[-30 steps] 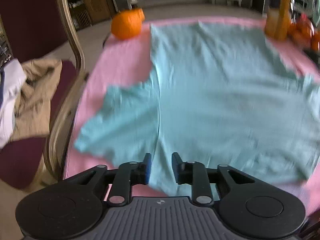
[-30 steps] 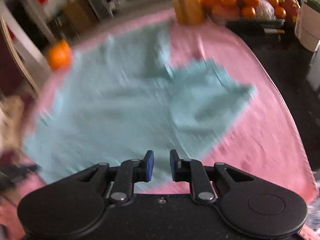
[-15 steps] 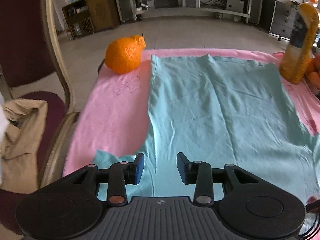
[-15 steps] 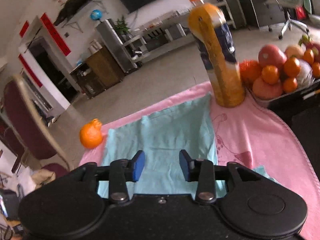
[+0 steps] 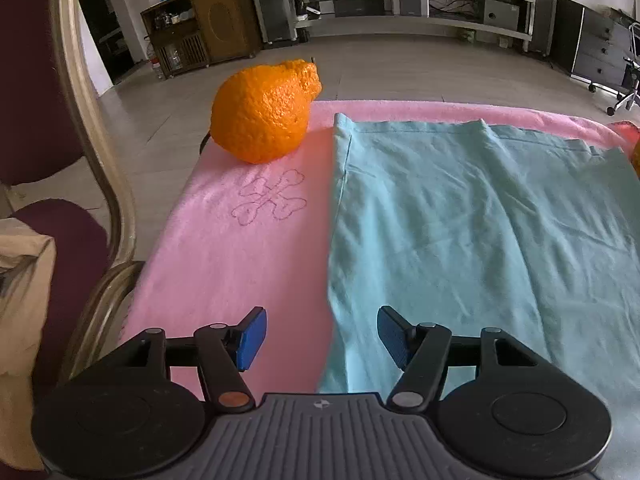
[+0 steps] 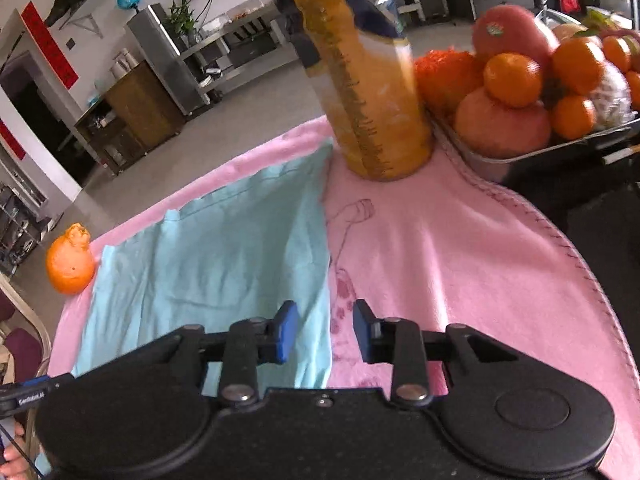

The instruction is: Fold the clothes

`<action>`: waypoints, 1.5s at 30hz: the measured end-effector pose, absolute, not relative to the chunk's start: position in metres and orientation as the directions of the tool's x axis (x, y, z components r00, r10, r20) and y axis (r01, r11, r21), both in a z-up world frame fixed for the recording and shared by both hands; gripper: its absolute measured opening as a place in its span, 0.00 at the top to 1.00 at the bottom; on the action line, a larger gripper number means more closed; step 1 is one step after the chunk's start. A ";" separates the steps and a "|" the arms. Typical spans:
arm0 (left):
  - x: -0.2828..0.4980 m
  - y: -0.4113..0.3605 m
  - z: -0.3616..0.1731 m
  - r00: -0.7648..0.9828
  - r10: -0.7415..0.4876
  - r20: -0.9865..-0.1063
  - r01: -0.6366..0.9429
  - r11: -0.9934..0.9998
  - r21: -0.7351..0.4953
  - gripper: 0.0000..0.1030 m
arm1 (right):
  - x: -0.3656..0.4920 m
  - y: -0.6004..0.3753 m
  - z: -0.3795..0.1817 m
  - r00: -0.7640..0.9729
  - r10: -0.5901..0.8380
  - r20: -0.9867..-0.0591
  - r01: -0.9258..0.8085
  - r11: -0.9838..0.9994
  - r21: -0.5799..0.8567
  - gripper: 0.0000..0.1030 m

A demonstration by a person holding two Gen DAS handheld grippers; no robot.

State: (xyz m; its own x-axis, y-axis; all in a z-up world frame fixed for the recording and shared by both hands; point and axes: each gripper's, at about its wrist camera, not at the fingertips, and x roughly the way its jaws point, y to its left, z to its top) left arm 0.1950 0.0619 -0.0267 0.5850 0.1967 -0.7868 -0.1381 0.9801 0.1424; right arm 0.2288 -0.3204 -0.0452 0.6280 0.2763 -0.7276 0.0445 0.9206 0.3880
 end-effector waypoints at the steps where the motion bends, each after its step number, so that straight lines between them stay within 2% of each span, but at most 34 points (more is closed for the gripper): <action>1: 0.196 0.062 -0.030 0.585 0.190 -0.789 -0.126 0.982 0.143 0.41 | 0.233 -0.318 -0.049 0.617 0.288 -0.733 0.042 0.917 0.396 0.70; 4: 0.197 0.062 -0.039 0.569 0.189 -0.800 -0.107 0.982 0.156 0.47 | 0.241 -0.309 -0.061 0.582 0.288 -0.760 0.045 0.922 0.384 0.70; 5: 0.196 0.061 -0.039 0.573 0.185 -0.798 -0.103 0.983 0.154 0.53 | 0.242 -0.305 -0.063 0.583 0.279 -0.763 0.034 0.930 0.366 0.70; 6: 0.196 0.060 -0.039 0.575 0.182 -0.797 -0.101 0.983 0.151 0.62 | 0.243 -0.301 -0.064 0.583 0.269 -0.766 0.023 0.938 0.347 0.77; 8: 0.198 0.060 -0.037 0.570 0.178 -0.802 -0.114 0.984 0.137 0.73 | 0.245 -0.292 -0.065 0.582 0.240 -0.777 0.001 0.955 0.296 0.98; 10: 0.197 0.060 -0.037 0.569 0.184 -0.801 -0.124 0.983 0.138 0.73 | 0.243 -0.286 -0.061 0.616 0.132 -0.777 0.029 0.982 0.189 0.99; 13: 0.197 0.059 -0.034 0.563 0.198 -0.802 -0.131 0.980 0.150 0.60 | 0.240 -0.286 -0.062 0.625 0.029 -0.780 0.079 0.992 0.100 0.99; 14: 0.196 0.057 -0.030 0.562 0.203 -0.802 -0.134 0.979 0.154 0.41 | 0.239 -0.289 -0.062 0.619 0.042 -0.784 0.085 0.989 0.120 0.97; 15: 0.195 0.056 -0.026 0.563 0.203 -0.801 -0.134 0.979 0.154 0.29 | 0.236 -0.292 -0.060 0.620 0.070 -0.782 0.085 0.984 0.155 0.96; 17: 0.190 0.051 -0.014 0.574 0.158 -0.804 -0.112 0.987 0.115 0.18 | 0.227 -0.294 -0.051 0.639 0.105 -0.762 0.084 0.975 0.204 0.95; 20: 0.176 0.040 0.006 0.596 0.082 -0.798 -0.090 0.995 0.035 0.09 | 0.209 -0.291 -0.030 0.671 0.127 -0.731 0.082 0.967 0.242 0.89; 27: 0.148 0.026 0.020 0.580 0.016 -0.815 -0.081 0.996 -0.037 0.13 | 0.166 -0.277 0.017 0.726 0.234 -0.647 0.027 0.930 0.367 0.72; 29: 0.142 0.032 0.016 0.597 -0.059 -0.800 -0.042 0.994 -0.105 0.10 | 0.153 -0.277 0.025 0.744 0.236 -0.625 0.020 0.928 0.373 0.69; 31: 0.137 0.032 0.014 0.615 -0.045 -0.788 -0.047 0.995 -0.093 0.10 | 0.144 -0.277 0.028 0.753 0.244 -0.612 0.018 0.921 0.389 0.68; 34: 0.136 0.028 0.009 0.591 0.057 -0.805 -0.100 0.995 -0.003 0.10 | 0.138 -0.276 0.028 0.751 0.261 -0.607 0.010 0.914 0.406 0.66; 35: 0.138 0.028 0.006 0.570 0.059 -0.820 -0.123 0.992 -0.014 0.09 | 0.139 -0.274 0.027 0.747 0.260 -0.611 0.007 0.917 0.399 0.66; 38: 0.149 0.035 -0.004 0.520 -0.058 -0.852 -0.134 0.980 -0.148 0.08 | 0.144 -0.271 0.021 0.730 0.265 -0.630 0.010 0.918 0.397 0.66; 41: 0.151 0.029 0.002 0.547 -0.024 -0.837 -0.114 0.988 -0.103 0.05 | 0.148 -0.271 0.016 0.718 0.285 -0.636 0.016 0.906 0.424 0.65; 43: 0.149 0.023 0.008 0.573 -0.019 -0.820 -0.084 0.993 -0.082 0.07 | 0.150 -0.270 0.014 0.715 0.282 -0.640 0.015 0.909 0.417 0.64; 45: 0.149 0.024 0.006 0.564 -0.044 -0.825 -0.062 0.993 -0.096 0.20 | 0.150 -0.270 0.013 0.713 0.280 -0.643 0.016 0.910 0.414 0.64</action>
State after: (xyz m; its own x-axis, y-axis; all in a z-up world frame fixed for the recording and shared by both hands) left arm 0.1493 0.0237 0.0060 0.5636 -0.0442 -0.8249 -0.0624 0.9934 -0.0959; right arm 0.1498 -0.2700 0.0126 0.7130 0.2802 -0.6428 0.0156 0.9101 0.4140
